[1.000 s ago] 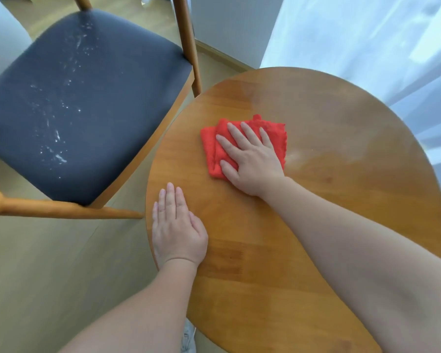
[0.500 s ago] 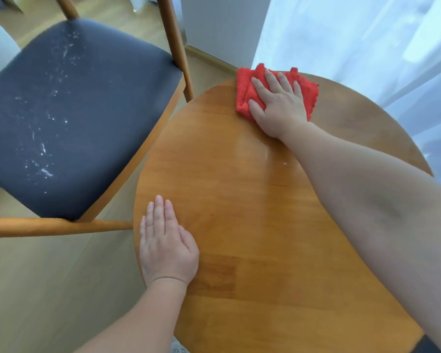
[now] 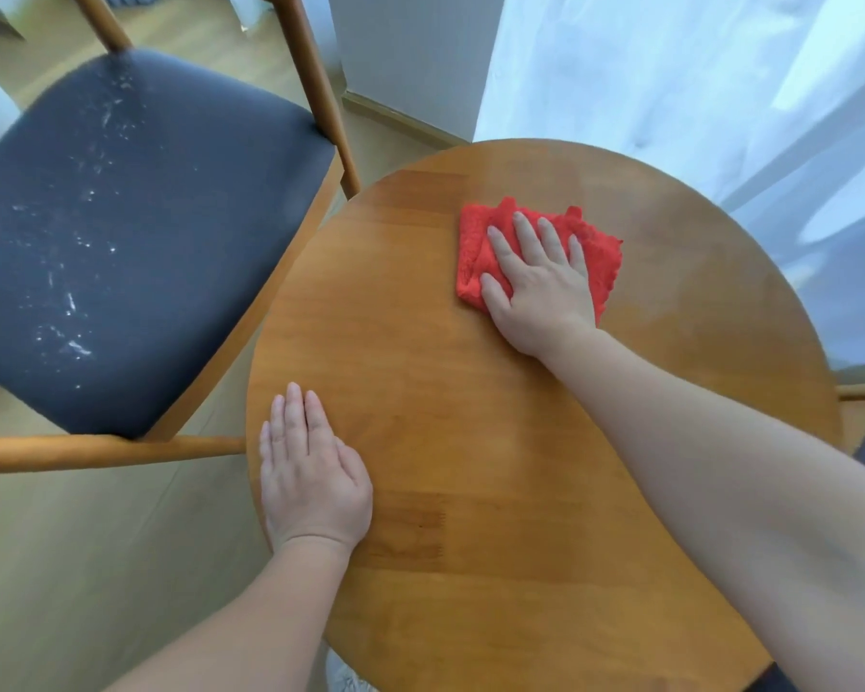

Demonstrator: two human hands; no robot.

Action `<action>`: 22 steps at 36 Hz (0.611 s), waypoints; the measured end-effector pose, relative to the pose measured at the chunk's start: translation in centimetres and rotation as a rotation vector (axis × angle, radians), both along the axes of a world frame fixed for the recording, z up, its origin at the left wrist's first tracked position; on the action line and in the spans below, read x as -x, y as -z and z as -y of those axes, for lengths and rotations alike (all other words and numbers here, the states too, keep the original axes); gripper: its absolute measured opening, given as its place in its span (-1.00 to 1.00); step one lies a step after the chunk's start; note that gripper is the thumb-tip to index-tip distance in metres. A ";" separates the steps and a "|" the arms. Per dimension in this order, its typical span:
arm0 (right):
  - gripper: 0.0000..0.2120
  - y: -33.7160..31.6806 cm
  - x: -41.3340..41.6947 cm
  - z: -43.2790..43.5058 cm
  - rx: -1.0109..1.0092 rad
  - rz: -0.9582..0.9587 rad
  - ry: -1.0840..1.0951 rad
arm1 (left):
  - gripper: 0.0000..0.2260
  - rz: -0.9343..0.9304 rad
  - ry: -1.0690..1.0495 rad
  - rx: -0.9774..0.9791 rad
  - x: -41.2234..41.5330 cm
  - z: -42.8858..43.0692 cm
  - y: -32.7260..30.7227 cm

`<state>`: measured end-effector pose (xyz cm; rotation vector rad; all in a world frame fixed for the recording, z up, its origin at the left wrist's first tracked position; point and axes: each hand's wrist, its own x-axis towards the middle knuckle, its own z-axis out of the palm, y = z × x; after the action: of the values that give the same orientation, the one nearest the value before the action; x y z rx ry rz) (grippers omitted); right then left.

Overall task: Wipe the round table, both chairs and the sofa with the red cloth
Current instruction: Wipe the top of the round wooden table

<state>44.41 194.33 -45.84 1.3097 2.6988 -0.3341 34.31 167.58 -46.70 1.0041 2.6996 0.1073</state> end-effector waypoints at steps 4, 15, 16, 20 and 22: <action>-0.43 0.0 -1.3 3.3 0.009 0.011 -0.030 | -0.45 0.007 0.000 0.002 -0.1 0.0 -0.1; -0.44 -0.5 -3.2 2.7 0.029 0.006 -0.147 | -0.49 0.047 0.236 -0.040 -1.3 -4.7 -1.8; -0.44 -0.4 -3.7 2.5 0.023 0.010 -0.170 | -0.48 0.038 0.230 -0.069 -1.6 -5.7 -1.6; -0.41 -0.3 -6.1 0.9 0.017 0.022 -0.161 | -0.46 0.021 0.189 -0.086 -2.5 -8.7 -0.8; -0.39 -0.4 -7.7 -0.4 0.005 0.017 -0.093 | -0.48 0.009 0.178 -0.079 -2.5 -9.0 -0.5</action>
<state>52.15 194.75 -45.46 1.1754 2.7313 -0.3177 36.80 176.63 -46.16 1.2584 2.6019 0.1856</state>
